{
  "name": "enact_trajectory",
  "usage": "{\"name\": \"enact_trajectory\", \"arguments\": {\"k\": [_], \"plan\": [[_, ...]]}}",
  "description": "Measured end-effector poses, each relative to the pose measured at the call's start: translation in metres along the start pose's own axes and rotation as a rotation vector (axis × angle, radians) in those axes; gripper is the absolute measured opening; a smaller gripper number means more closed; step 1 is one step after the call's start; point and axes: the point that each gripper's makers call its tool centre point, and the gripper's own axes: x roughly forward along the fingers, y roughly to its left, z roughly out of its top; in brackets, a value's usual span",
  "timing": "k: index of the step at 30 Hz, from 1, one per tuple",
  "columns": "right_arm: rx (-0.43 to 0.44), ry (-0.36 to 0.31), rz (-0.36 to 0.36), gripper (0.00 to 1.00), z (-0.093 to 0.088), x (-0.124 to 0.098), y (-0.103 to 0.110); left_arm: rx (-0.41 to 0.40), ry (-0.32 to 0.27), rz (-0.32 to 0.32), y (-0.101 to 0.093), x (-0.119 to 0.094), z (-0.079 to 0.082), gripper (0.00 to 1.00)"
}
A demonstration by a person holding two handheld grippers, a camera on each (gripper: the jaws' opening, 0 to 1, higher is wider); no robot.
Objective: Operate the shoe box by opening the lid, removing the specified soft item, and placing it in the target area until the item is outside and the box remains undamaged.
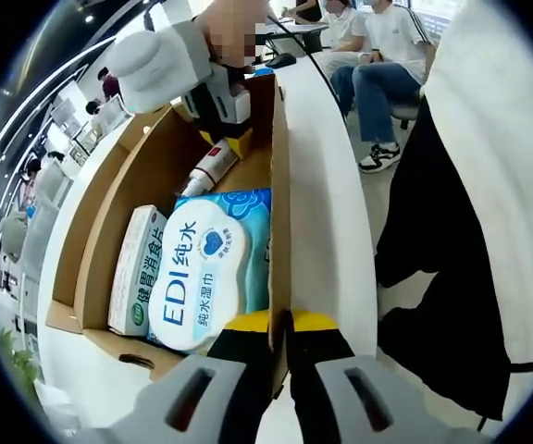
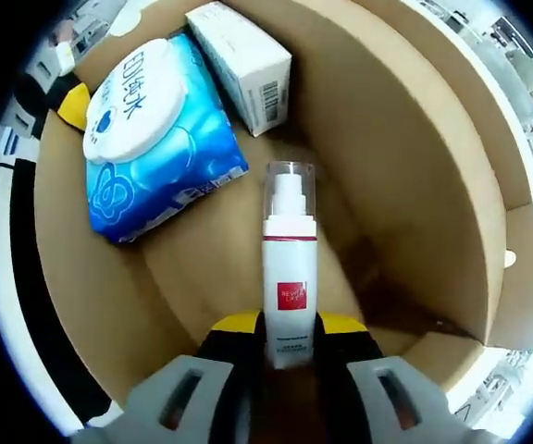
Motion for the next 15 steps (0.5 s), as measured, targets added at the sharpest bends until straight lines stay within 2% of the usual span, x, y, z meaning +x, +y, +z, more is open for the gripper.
{"name": "enact_trajectory", "arguments": {"k": [3,4,7,10,15], "plan": [[-0.046,0.005,-0.016,0.20,0.0030,0.0023,-0.0013,0.001,0.000,-0.002,0.0000,0.0002,-0.0001,0.04],[-0.073,0.017,-0.029,0.20,0.0023,0.0015,0.0002,0.001,0.000,-0.004,-0.0001,0.0001,0.0000,0.04],[-0.064,0.061,-0.047,0.20,0.0038,0.0026,-0.0010,0.005,0.000,-0.005,-0.0002,-0.0002,0.0004,0.04],[-0.107,0.104,-0.068,0.20,0.0040,-0.0048,-0.0012,0.007,-0.002,-0.004,-0.0003,-0.0003,0.0006,0.04],[-0.103,0.099,-0.070,0.20,0.0033,-0.0038,-0.0059,0.003,0.001,-0.011,-0.0004,-0.0003,0.0008,0.04]]}}
